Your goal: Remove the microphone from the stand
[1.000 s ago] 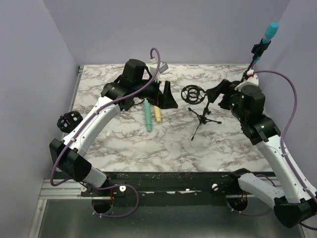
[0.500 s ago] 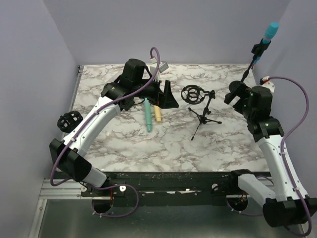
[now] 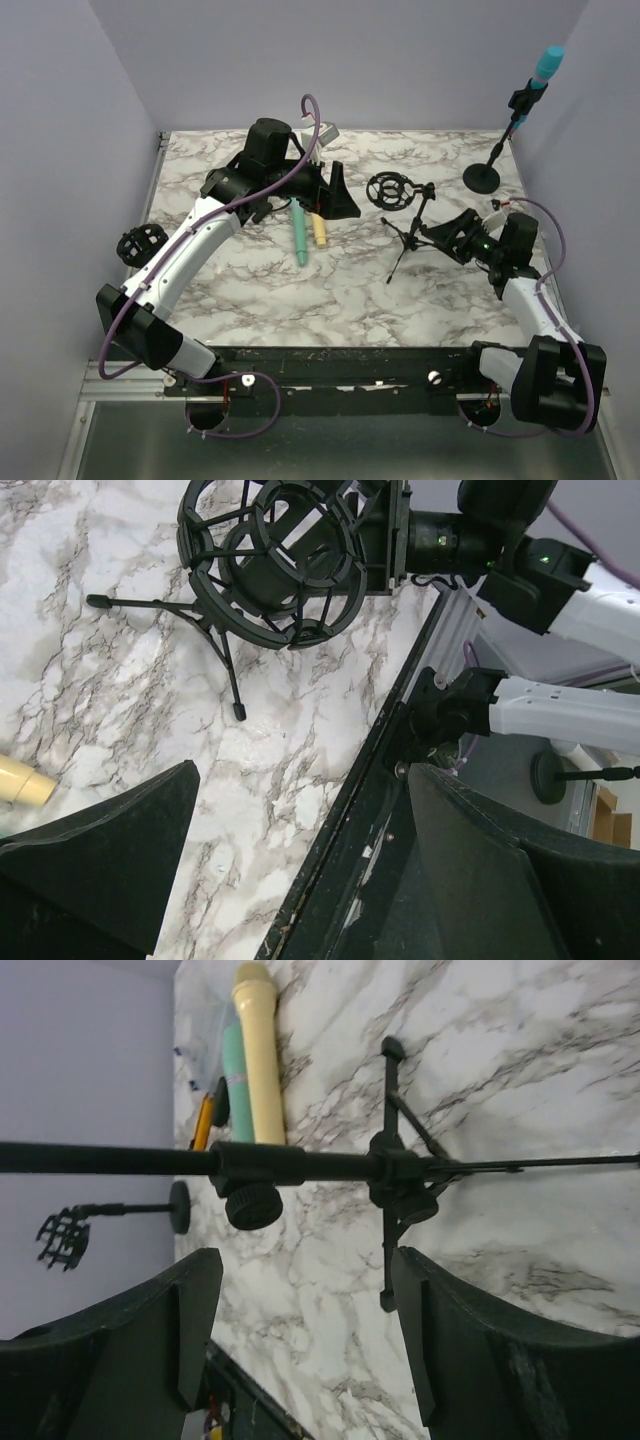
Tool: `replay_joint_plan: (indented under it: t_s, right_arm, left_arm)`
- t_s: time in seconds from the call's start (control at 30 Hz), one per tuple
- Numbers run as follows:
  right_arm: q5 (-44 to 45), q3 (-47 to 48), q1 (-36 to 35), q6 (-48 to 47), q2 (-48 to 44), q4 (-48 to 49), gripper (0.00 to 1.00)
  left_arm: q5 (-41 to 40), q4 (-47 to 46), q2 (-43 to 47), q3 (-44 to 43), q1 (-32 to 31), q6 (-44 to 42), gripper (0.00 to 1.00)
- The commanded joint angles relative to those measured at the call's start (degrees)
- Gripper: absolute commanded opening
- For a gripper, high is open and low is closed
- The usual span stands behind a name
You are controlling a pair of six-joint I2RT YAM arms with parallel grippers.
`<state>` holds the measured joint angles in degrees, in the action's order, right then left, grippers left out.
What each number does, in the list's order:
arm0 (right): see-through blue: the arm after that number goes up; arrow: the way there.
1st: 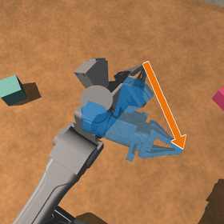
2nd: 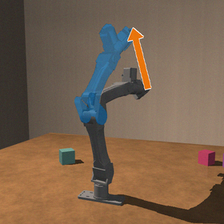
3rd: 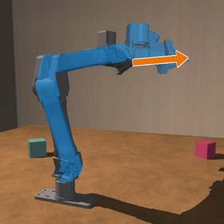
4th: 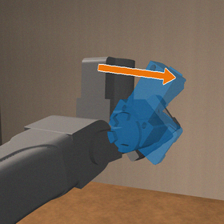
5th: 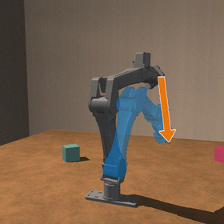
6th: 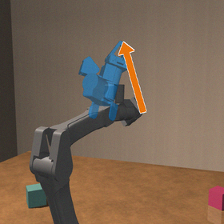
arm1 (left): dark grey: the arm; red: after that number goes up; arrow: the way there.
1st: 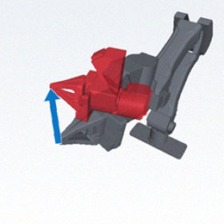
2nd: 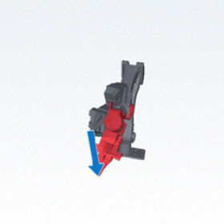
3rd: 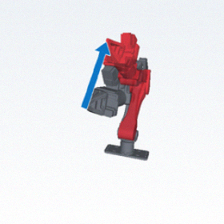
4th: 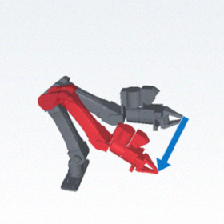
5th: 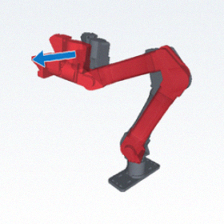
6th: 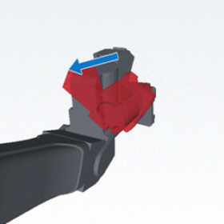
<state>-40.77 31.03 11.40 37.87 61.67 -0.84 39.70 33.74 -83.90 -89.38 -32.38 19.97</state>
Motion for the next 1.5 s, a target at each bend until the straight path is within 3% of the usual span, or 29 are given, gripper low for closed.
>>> replay_joint_plan:
  t_s: [0.0, 0.23, 0.6, 0.77, 1.03, 1.13, 1.2, 1.23, 1.37, 1.47]
  right_arm:
    - [-15.3, -6.6, 0.6, 9.6, 2.7, 26.7, 0.71]
    - [-19.1, -10.9, 0.7, 21.0, 11.1, 54.3, 0.55]
    - [-21.3, -9.6, 0.9, 26.3, 22.6, 67.5, 0.46]
    - [-21.1, -9.3, 0.9, 26.3, 25.1, 68.1, 0.37]
    - [-20.8, -7.5, 0.9, 26.1, 27.9, 68.1, 0.37]
    - [-20.6, -7.3, 0.8, 25.3, 28.2, 67.5, 0.24]
    - [-19.9, -7.1, 0.8, 21.8, 27.9, 62.7, 0.03]
    - [-19.1, -7.0, 0.7, 19.6, 27.5, 59.4, 0.01]
    - [-14.6, -6.1, -0.9, 8.2, 23.7, 43.6, 0.01]
    - [-11.7, -6.2, -3.6, 5.2, 22.3, 39.1, 0.01]
  left_arm:
    - [1.5, -0.7, 1.4, -0.2, -0.5, -0.3, 0.89]
    - [2.0, -0.8, 1.2, -0.1, -0.5, -0.2, 0.89]
    - [1.7, -0.4, 1.2, -0.3, -0.7, -0.5, 0.89]
    - [1.7, -0.4, 1.0, -0.3, -0.6, -0.6, 0.89]
    - [1.5, -0.3, 0.8, -0.4, -0.6, -0.8, 0.90]
    - [1.3, -0.2, 0.8, -0.4, -0.7, -0.8, 0.89]
    - [1.1, -0.1, 0.9, -0.4, -0.6, -0.8, 0.89]
    - [1.0, -0.1, 0.9, -0.4, -0.6, -0.8, 0.89]
    - [0.6, -0.3, 0.8, -0.3, -0.6, -0.8, 0.89]
    - [0.1, -0.4, 0.8, -0.1, -0.6, -0.7, 0.89]
